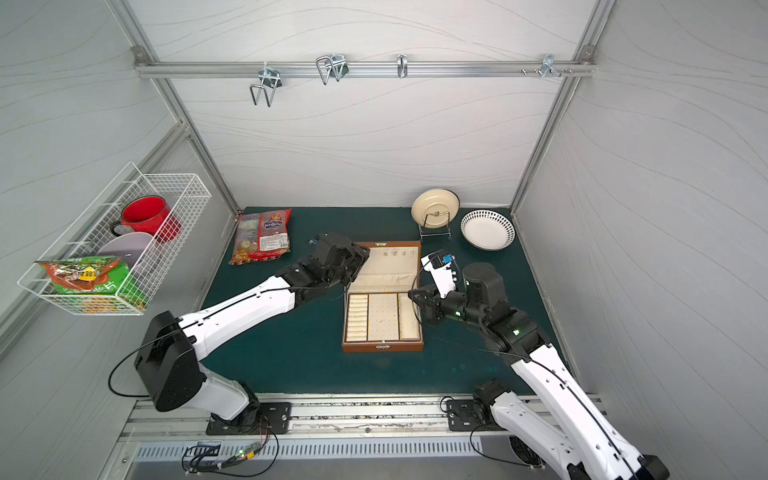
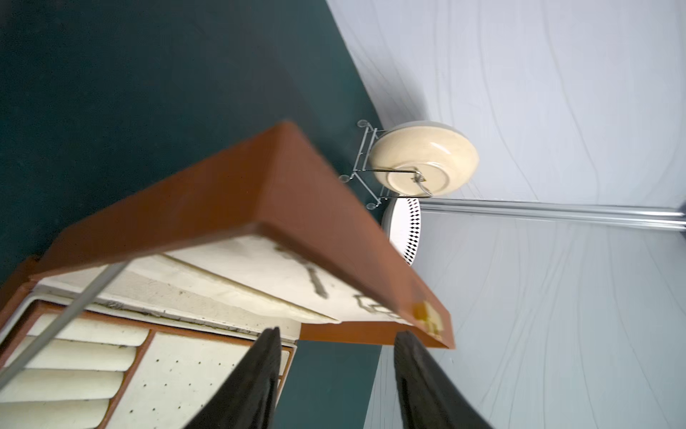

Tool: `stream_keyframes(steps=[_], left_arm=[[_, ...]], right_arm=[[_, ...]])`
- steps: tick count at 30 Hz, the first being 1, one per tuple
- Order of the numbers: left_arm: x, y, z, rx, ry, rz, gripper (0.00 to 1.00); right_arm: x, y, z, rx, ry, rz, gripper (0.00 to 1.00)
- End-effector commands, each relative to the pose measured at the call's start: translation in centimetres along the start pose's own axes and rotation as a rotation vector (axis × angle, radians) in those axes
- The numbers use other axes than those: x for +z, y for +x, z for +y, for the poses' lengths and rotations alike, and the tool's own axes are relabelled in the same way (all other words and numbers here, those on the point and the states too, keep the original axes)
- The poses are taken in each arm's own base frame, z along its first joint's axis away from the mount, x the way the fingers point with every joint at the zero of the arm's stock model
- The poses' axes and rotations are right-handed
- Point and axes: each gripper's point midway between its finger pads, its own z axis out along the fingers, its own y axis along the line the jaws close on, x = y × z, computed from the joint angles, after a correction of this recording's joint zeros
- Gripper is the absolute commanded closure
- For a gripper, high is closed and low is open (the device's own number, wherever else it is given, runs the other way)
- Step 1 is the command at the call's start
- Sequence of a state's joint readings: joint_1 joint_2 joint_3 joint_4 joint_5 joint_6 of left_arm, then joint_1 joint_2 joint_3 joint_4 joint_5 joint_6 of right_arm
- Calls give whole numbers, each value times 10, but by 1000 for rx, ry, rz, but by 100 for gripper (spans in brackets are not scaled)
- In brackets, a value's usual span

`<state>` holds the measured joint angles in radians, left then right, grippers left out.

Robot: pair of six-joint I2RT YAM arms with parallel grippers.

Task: Put jewelry chain into jewelry box
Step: Open the fastener on the jewelry box, then hang the necklace on the jewelry box clasp.

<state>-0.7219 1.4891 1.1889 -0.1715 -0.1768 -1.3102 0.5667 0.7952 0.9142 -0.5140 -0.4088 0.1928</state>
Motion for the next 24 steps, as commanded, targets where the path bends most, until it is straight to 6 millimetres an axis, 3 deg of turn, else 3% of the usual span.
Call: stream_keyframes(steps=[1,9,14,24], left_arm=[[-41,-14,-52,265,139,-17,46],[-89,0,-69,630,325,191,45],[-126,28,-77,828,474,345,46],[-170,63,-67,966,667,506,48]], right_arm=[[-1,-11,17,-5,-85,15,100],[9,-30,32,-14,-187,60,100],[16,-40,45,-17,-287,104,100],[30,-64,53,-9,-385,123,100]])
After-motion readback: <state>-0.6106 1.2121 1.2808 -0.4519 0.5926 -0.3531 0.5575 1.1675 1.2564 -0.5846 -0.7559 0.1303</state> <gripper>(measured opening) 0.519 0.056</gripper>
